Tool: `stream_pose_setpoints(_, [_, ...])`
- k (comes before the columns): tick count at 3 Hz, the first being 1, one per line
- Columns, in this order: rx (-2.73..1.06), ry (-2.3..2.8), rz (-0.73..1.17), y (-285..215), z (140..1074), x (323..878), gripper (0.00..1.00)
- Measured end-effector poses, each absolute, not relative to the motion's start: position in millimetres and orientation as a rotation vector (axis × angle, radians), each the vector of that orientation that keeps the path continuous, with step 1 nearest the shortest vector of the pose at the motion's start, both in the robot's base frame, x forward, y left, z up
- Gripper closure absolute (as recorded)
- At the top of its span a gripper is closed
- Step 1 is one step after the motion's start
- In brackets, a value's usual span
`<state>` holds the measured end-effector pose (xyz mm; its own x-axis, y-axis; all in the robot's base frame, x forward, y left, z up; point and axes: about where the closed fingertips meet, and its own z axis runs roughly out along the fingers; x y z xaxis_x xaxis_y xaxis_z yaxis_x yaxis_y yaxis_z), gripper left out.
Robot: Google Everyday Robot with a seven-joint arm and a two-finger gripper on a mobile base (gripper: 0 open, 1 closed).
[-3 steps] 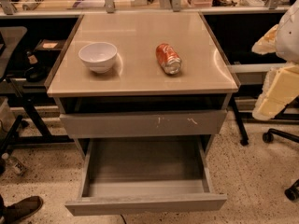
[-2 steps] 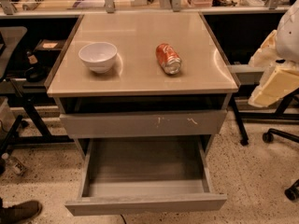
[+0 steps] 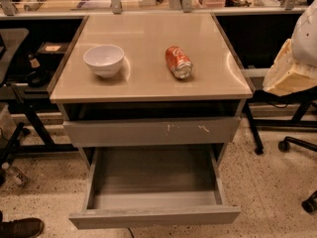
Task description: Close middle drawer
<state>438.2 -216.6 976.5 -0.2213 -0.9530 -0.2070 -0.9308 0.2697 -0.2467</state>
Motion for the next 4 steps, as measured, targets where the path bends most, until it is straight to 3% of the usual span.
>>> stream_pose_setpoints(1, [-1.722,2.230,-0.101,-216,977,438,1.00])
stream_pose_setpoints(4, [-1.620,2.418,0.054,-227,842,377,1.00])
